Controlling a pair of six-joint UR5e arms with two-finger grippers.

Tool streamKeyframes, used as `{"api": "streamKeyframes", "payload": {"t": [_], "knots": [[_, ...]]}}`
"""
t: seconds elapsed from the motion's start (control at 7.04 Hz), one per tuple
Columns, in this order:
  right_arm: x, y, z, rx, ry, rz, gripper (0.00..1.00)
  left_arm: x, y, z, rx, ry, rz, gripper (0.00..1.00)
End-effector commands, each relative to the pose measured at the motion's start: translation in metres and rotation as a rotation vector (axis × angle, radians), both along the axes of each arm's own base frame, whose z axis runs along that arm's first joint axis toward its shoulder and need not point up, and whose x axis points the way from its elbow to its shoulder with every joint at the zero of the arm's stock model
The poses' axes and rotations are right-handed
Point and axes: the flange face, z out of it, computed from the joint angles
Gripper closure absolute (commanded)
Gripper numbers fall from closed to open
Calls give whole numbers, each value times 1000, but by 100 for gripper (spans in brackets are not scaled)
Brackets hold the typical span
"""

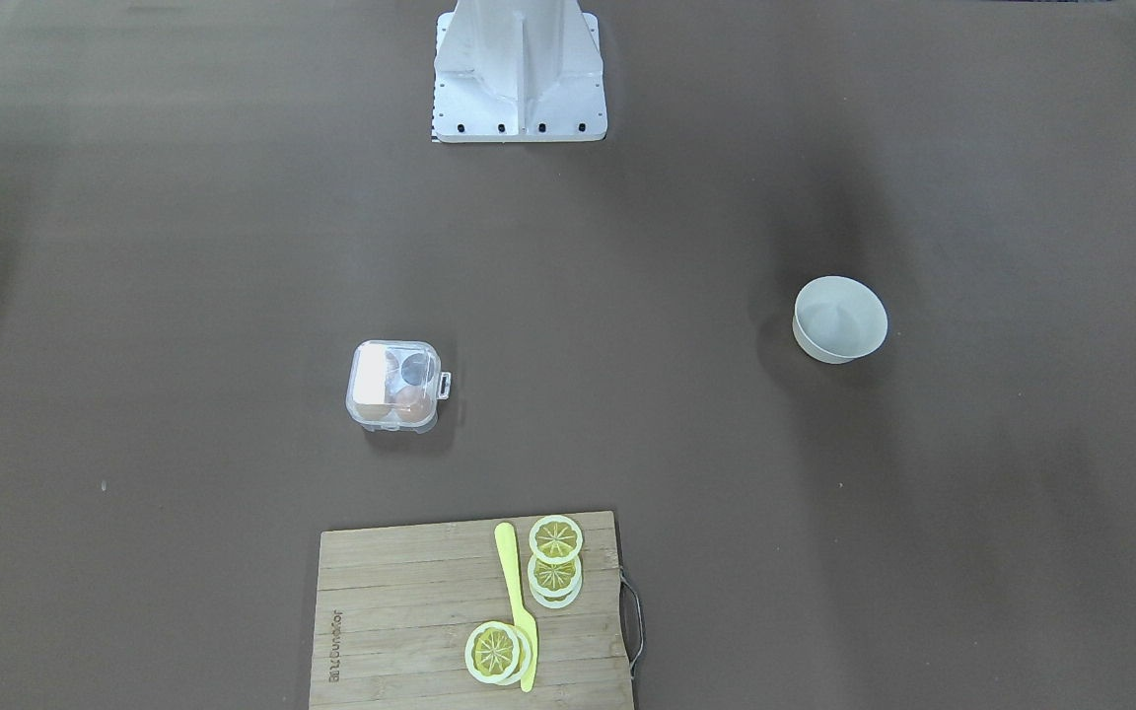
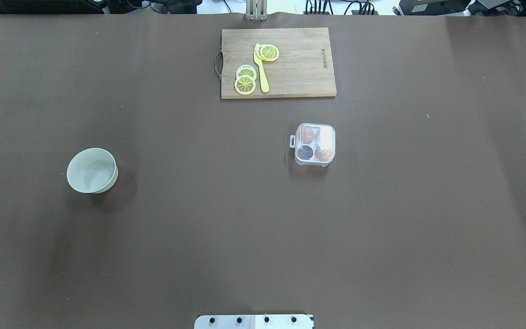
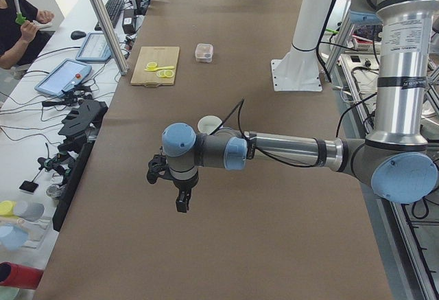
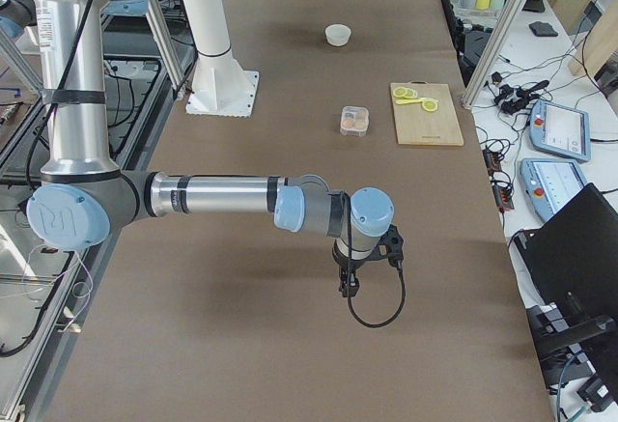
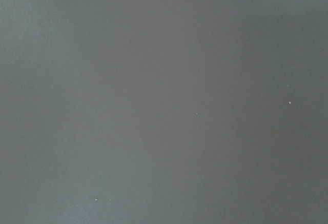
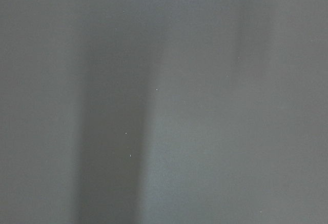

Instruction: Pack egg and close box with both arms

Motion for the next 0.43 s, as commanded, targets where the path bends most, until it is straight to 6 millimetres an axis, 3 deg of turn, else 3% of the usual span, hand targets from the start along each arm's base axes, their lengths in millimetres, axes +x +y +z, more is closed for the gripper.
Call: {"api": "streamKeyframes", "payload": {"t": [0.0, 0.28], "knots": [[1, 1, 2, -1, 1, 1, 0, 0, -1, 1, 3, -5, 1, 1], [0, 3, 3, -7, -2, 2, 0, 0, -1, 0, 3, -5, 1, 1]]}}
